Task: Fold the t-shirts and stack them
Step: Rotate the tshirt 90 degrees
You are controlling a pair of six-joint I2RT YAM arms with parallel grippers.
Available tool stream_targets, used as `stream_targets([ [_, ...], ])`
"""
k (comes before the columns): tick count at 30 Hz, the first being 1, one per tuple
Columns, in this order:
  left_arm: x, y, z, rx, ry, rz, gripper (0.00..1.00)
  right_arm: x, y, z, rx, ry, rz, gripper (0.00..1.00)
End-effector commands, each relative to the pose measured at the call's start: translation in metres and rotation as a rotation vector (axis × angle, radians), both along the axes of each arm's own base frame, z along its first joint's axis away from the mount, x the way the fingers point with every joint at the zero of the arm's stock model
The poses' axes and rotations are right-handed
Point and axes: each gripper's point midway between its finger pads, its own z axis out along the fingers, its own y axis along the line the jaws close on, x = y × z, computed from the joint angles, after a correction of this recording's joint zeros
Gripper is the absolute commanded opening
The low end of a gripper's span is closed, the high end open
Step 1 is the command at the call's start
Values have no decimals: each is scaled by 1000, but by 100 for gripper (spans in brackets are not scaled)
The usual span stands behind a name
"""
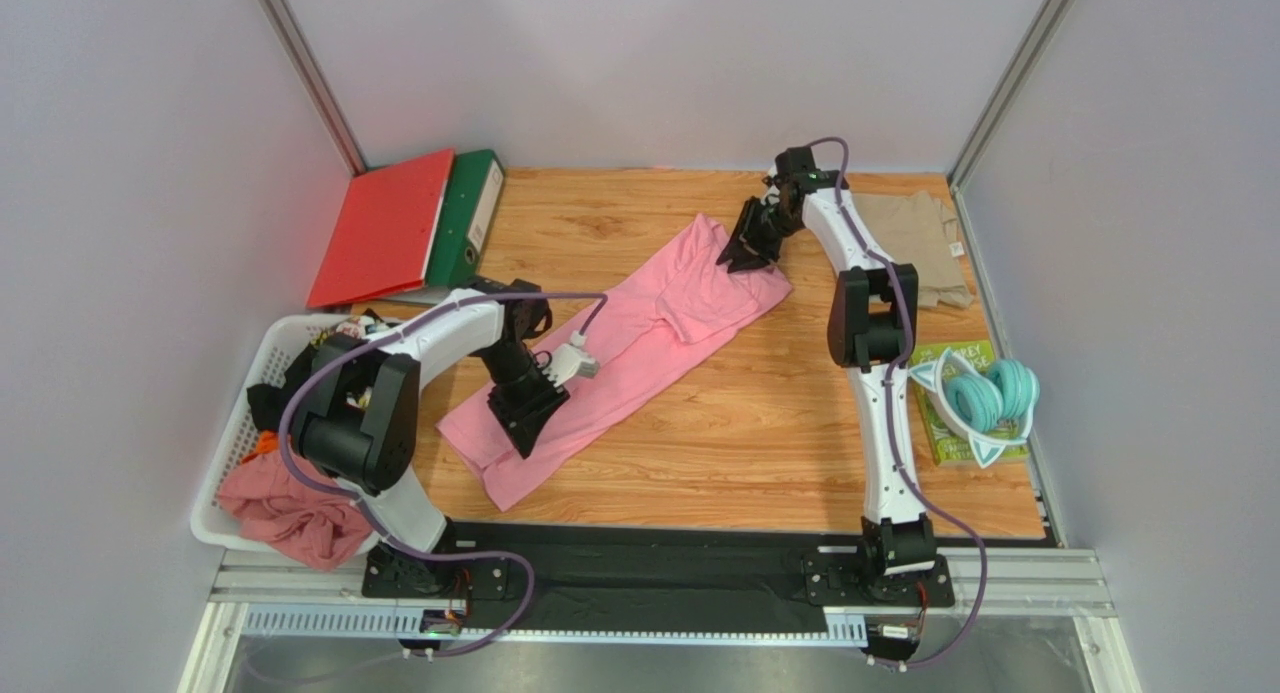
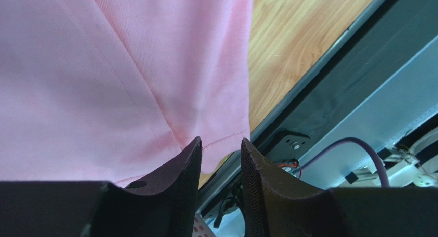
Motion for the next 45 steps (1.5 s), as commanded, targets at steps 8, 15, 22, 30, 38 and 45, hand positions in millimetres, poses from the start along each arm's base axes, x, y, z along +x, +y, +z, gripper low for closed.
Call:
stream_targets([
  [8,93,-10,81,7,-418,-59,41,-2,-18,145,-46,-299,-27,36],
  [15,102,28,10,237,-397,-108,39,-92,18,127,-40,-172,-3,36],
  [22,108,38,-15,276,-409,-130,38,-131,53,71,-166,-57,107,35],
  [30,103,36,-23,265,-363,-131,37,-129,39,37,-326,24,118,35],
  [38,85,21,-19,229,-305,-188,36,-122,15,-5,-334,140,82,34],
  [45,80,11,-23,223,-273,-219,36,-124,-1,-9,-339,161,65,34],
])
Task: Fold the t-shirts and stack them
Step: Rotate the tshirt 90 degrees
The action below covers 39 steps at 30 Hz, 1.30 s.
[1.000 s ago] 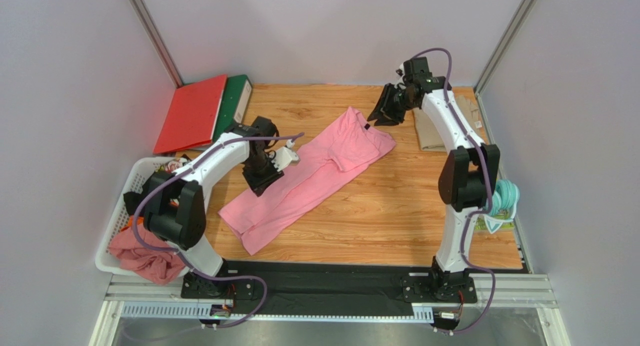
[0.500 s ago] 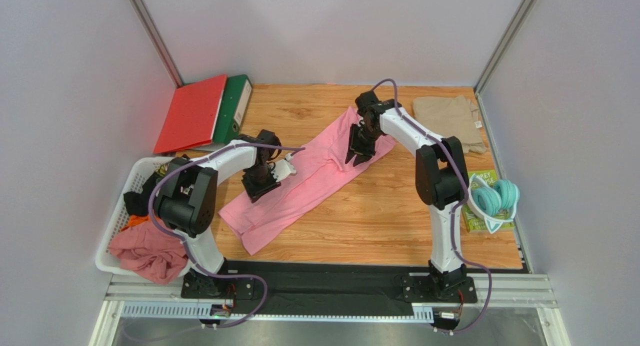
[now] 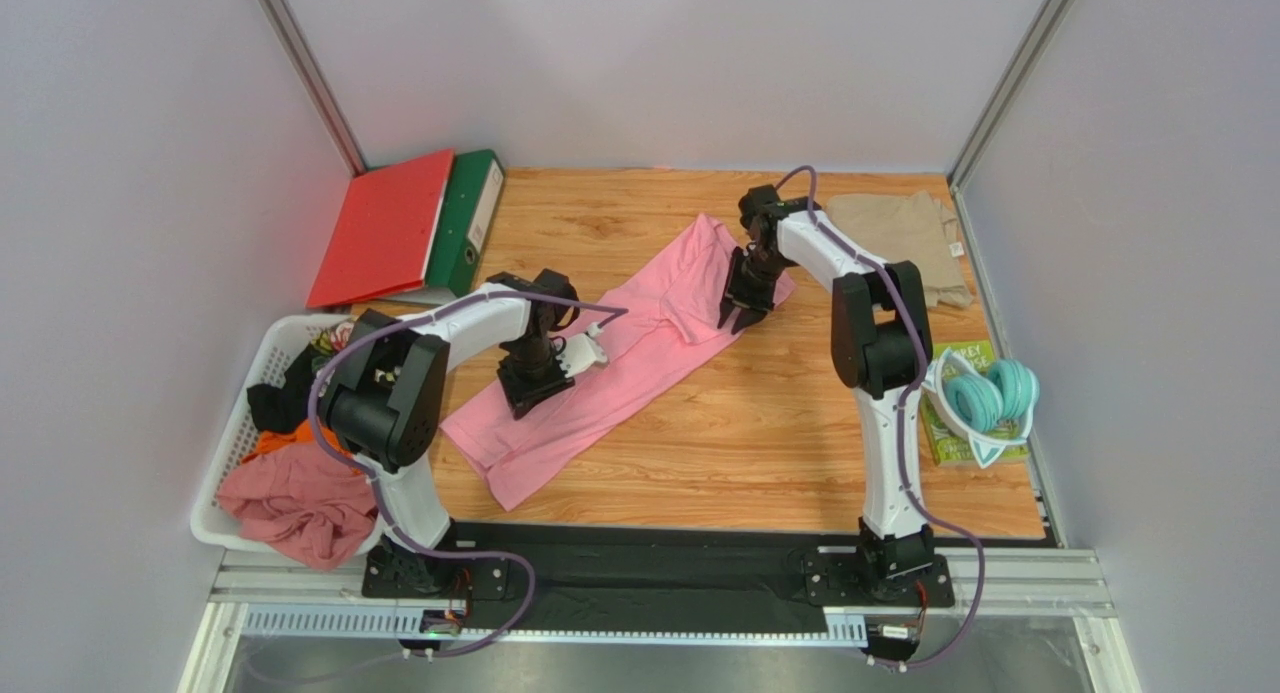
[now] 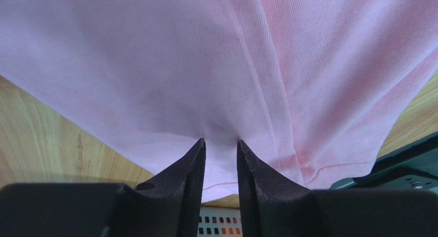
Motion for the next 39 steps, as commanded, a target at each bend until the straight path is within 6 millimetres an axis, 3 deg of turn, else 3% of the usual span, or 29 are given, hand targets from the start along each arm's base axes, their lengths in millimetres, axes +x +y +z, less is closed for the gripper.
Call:
stream_targets([
  [1,1,-10,2,-18,24,-36,35,-1,-12,0,-35,-9,13,34],
  [7,-14,-22,-2,-13,63,-79,34,6,-30,-1,-38,-13,-15,34],
  [11,-26,-47,3,-44,75,-135,34,17,-32,-9,-36,21,-7,34],
  [13,-29,-57,6,-61,85,-141,34,34,-27,-3,-14,-12,0,34],
  [14,-33,-65,6,-73,95,-152,34,34,-24,-11,-2,15,1,34],
  [15,-35,-69,4,-73,105,-155,34,47,-21,-2,19,-21,-1,34],
  [18,-44,-86,1,-92,138,-179,34,58,-17,-7,56,-20,-16,34],
  [22,-55,-110,-2,-97,157,-241,34,87,-13,5,120,-79,-49,34],
  [26,-62,-131,-2,-131,190,-265,34,101,-4,1,229,-79,-76,35],
  [34,-63,-169,-7,-183,236,-286,34,126,16,-5,456,-98,-100,35],
  [39,-52,-204,0,-262,230,-263,33,150,17,7,557,-150,-131,35],
])
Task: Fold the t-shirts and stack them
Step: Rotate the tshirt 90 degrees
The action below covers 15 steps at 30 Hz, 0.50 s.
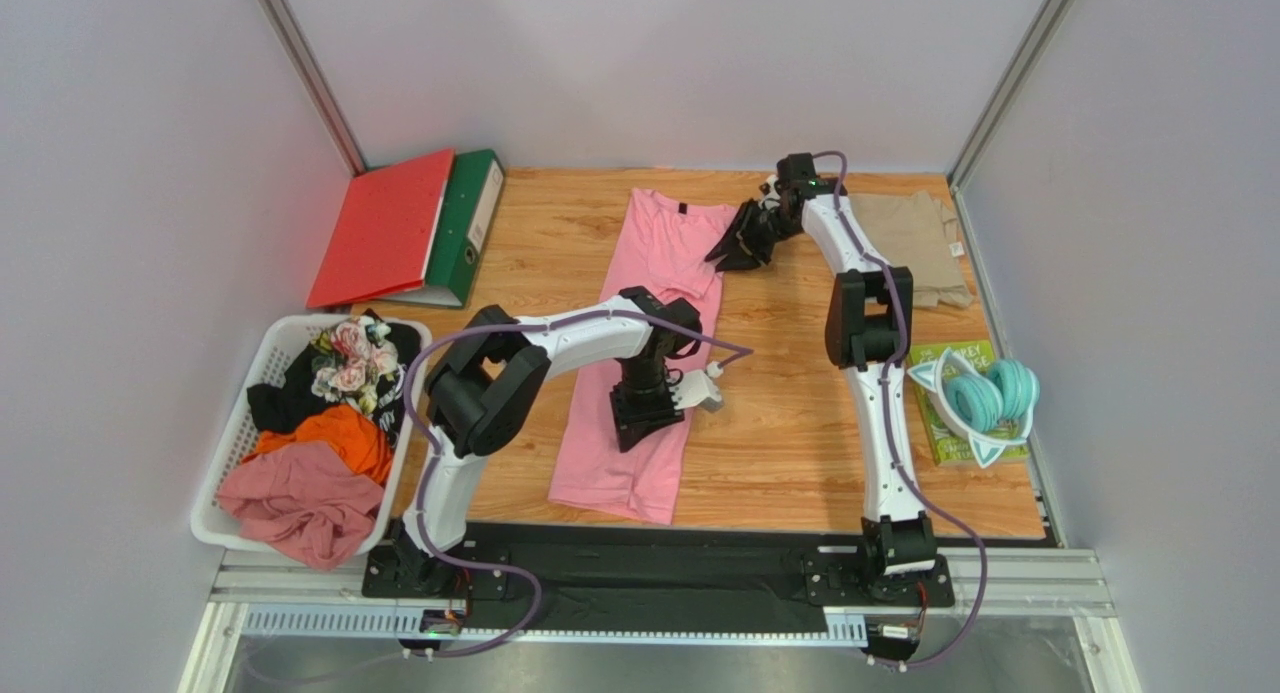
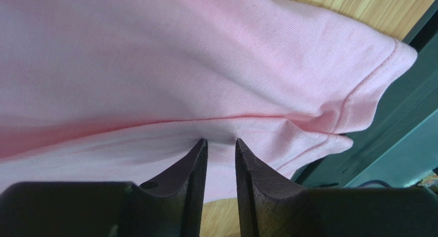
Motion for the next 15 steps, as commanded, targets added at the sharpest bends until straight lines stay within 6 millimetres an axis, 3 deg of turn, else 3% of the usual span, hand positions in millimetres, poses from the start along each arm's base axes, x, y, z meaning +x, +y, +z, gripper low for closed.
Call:
stream_targets([
  [1,8,-45,6,-123,13,31,33,29,9,0,104,-71,-28,35],
  [5,9,-68,24,-204,40,78,32,37,11,9,128,-122,-19,35],
  [8,15,-82,52,-281,9,94,31,36,6,18,89,-164,-5,35],
  [11,32,-87,98,-372,-77,129,32,32,0,36,46,-207,4,36],
  [12,36,-87,124,-425,-109,141,31,31,-1,43,38,-218,4,36],
  [13,43,-81,138,-450,-121,175,31,29,-2,61,31,-250,10,37],
  [14,47,-77,151,-467,-138,189,32,26,-6,65,4,-254,15,38],
  [15,48,-69,176,-501,-167,205,32,23,-5,74,-12,-270,24,38],
])
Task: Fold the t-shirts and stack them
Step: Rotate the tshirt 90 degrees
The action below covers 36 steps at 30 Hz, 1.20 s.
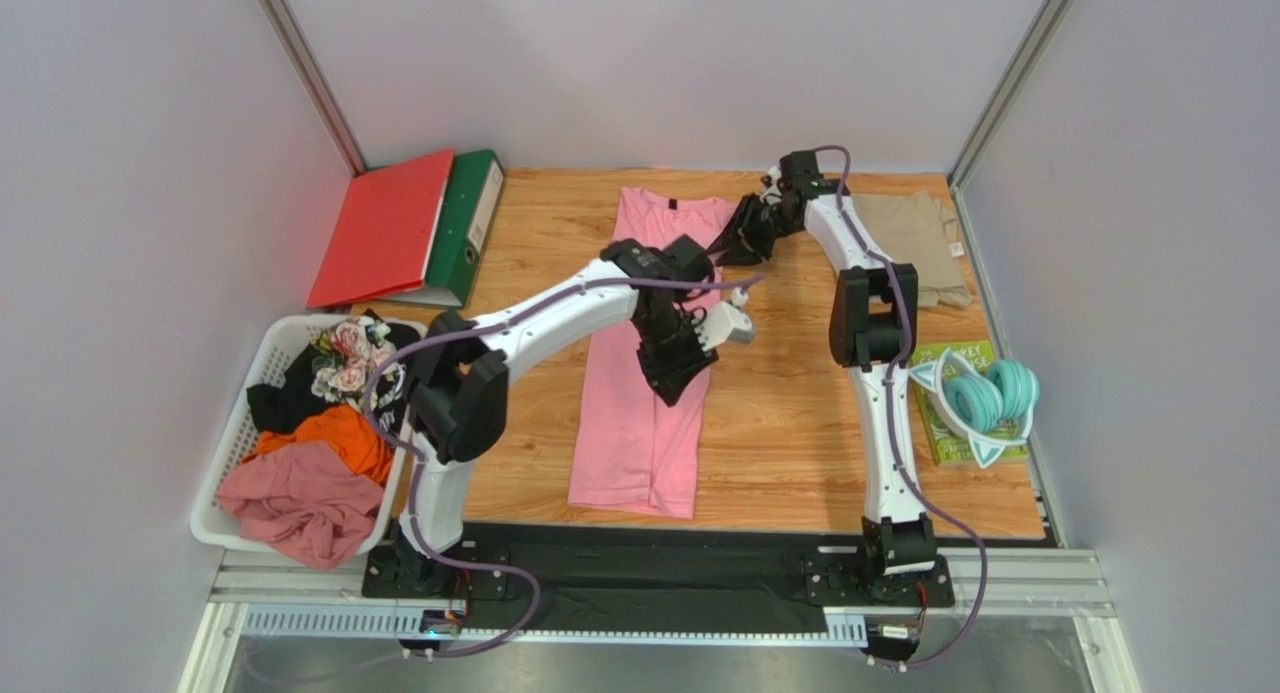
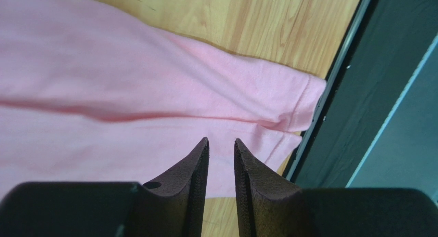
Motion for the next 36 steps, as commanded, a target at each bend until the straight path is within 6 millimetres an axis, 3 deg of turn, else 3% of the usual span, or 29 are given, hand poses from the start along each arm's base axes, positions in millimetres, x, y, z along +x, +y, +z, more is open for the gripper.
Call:
stream_targets([
  [1,24,17,118,-221,-136,128,32,-4,-10,86,-89,-181,22,38],
  [3,21,42,138,-225,-171,167,32,-15,-13,99,-148,-199,37,39],
  [4,21,54,140,-207,-203,176,32,-30,-14,123,-172,-204,46,41],
  [5,9,73,138,-179,-227,185,33,-42,-22,116,-252,-177,40,44],
  [6,8,83,135,-160,-266,192,33,-60,-18,143,-298,-227,65,47],
  [7,8,98,130,-115,-310,202,33,-78,-22,145,-350,-205,72,51],
  [8,-4,116,120,-86,-323,209,33,-94,-23,140,-448,-197,70,53],
  [9,-10,126,115,-64,-329,214,33,-128,-29,142,-492,-171,80,54],
  [10,-16,136,111,-41,-336,219,33,-145,-34,135,-543,-158,77,54],
  [11,-30,149,103,-25,-328,228,33,-167,-24,131,-552,-151,97,54],
  [12,-35,154,99,-21,-323,241,33,-209,-32,118,-566,-88,82,54],
  [14,-50,165,93,-21,-315,268,34,-244,-21,107,-579,-99,68,54],
  [15,-53,168,92,-21,-312,291,34,-266,-20,113,-562,-141,63,59],
  [16,-55,169,90,-27,-310,309,33,-294,-24,87,-590,-67,50,62],
  [18,-60,169,83,-48,-300,341,32,-329,-20,77,-619,-73,70,60],
  [19,-61,167,80,-58,-293,348,31,-346,-25,57,-652,-31,37,57],
  [20,-60,166,72,-63,-294,356,31,-364,-12,52,-652,-47,85,55],
  [22,-58,163,69,-59,-285,365,31,-383,-8,40,-669,-32,67,52],
  [26,-51,153,58,-82,-278,365,30,-419,21,23,-688,-46,167,52],
  [36,-68,146,32,-78,-169,344,31,-445,70,10,-655,-55,238,52],
])
